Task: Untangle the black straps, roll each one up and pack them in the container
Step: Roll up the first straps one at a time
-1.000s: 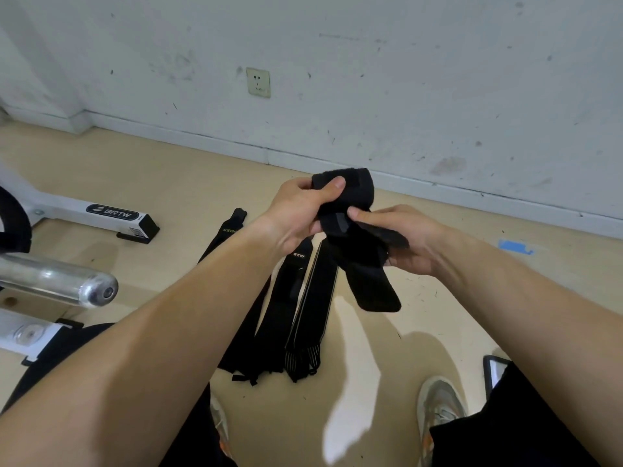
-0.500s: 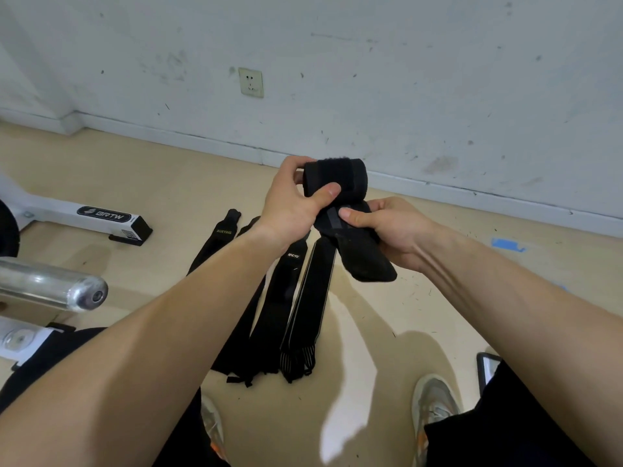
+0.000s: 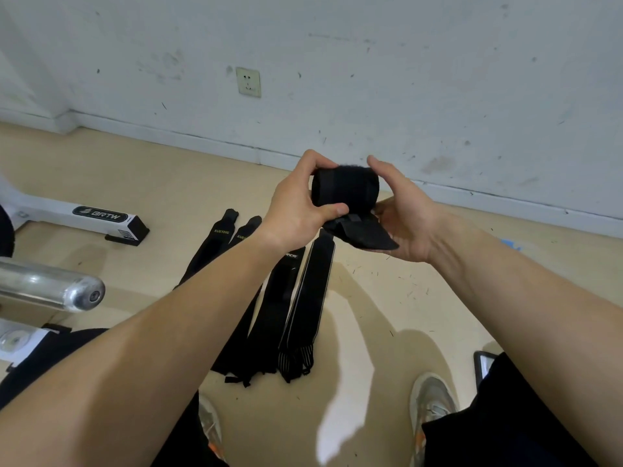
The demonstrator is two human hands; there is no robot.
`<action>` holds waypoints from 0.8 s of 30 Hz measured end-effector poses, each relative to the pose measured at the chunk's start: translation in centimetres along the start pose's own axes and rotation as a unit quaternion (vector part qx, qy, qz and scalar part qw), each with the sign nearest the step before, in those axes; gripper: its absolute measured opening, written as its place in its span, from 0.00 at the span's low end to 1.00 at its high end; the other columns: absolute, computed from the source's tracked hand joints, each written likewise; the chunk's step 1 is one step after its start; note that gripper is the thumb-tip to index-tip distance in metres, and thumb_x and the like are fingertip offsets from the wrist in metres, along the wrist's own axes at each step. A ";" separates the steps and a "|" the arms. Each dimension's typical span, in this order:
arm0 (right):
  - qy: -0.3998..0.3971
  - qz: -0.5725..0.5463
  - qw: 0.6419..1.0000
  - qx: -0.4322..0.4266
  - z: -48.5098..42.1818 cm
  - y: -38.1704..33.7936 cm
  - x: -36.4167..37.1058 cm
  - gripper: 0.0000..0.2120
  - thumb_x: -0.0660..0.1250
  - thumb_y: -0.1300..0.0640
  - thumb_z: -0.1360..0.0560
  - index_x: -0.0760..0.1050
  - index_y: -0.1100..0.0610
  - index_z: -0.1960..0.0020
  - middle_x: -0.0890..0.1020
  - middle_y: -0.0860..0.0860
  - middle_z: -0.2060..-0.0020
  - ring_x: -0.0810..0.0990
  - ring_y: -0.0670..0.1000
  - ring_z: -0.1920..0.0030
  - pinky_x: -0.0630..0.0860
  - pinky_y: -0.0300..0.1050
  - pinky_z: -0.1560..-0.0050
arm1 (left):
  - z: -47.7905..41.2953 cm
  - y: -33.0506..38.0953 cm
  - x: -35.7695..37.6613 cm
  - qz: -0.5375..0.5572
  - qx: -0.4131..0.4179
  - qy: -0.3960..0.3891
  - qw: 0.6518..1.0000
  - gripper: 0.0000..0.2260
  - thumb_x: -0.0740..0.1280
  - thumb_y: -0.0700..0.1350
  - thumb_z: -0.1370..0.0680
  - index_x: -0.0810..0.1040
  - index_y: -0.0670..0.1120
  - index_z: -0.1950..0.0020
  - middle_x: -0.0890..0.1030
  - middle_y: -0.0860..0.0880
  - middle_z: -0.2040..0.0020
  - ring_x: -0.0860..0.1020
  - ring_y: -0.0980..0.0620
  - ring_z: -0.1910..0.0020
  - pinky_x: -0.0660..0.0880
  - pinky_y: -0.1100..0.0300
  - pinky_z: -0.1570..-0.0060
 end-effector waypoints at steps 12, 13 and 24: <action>0.011 0.038 0.994 -0.098 -0.9 0.4 0.1 0.22 0.66 0.39 0.22 0.81 0.55 0.39 0.87 0.55 0.47 0.86 0.57 0.47 0.82 0.52 0.44 | 0.1 0.1 0.8 0.092 -0.047 -0.055 0.993 0.27 0.78 0.34 0.28 0.70 0.53 0.38 0.76 0.52 0.44 0.81 0.54 0.53 0.80 0.63 0.54; 0.018 0.046 0.993 -0.103 -0.9 0.4 0.2 0.22 0.67 0.39 0.22 0.81 0.55 0.40 0.87 0.54 0.49 0.87 0.56 0.49 0.83 0.49 0.50 | 0.1 0.2 0.8 0.139 -0.078 -0.068 0.985 0.26 0.77 0.34 0.27 0.70 0.53 0.38 0.76 0.49 0.45 0.82 0.52 0.54 0.81 0.60 0.54; 0.009 0.125 0.981 -0.145 -1.0 0.0 0.1 0.22 0.70 0.45 0.23 0.81 0.64 0.41 0.87 0.57 0.48 0.86 0.56 0.47 0.82 0.50 0.44 | 0.5 -1.4 0.9 0.345 -0.278 -0.099 0.891 0.23 0.71 0.57 0.21 0.81 0.41 0.34 0.84 0.39 0.39 0.84 0.40 0.41 0.81 0.46 0.39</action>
Point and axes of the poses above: each hand's wrist, its own z-axis away from the middle knuckle, its own x-axis out of the palm, y = z × x, the point moved 4 cm from there along -z, towards the middle knuckle
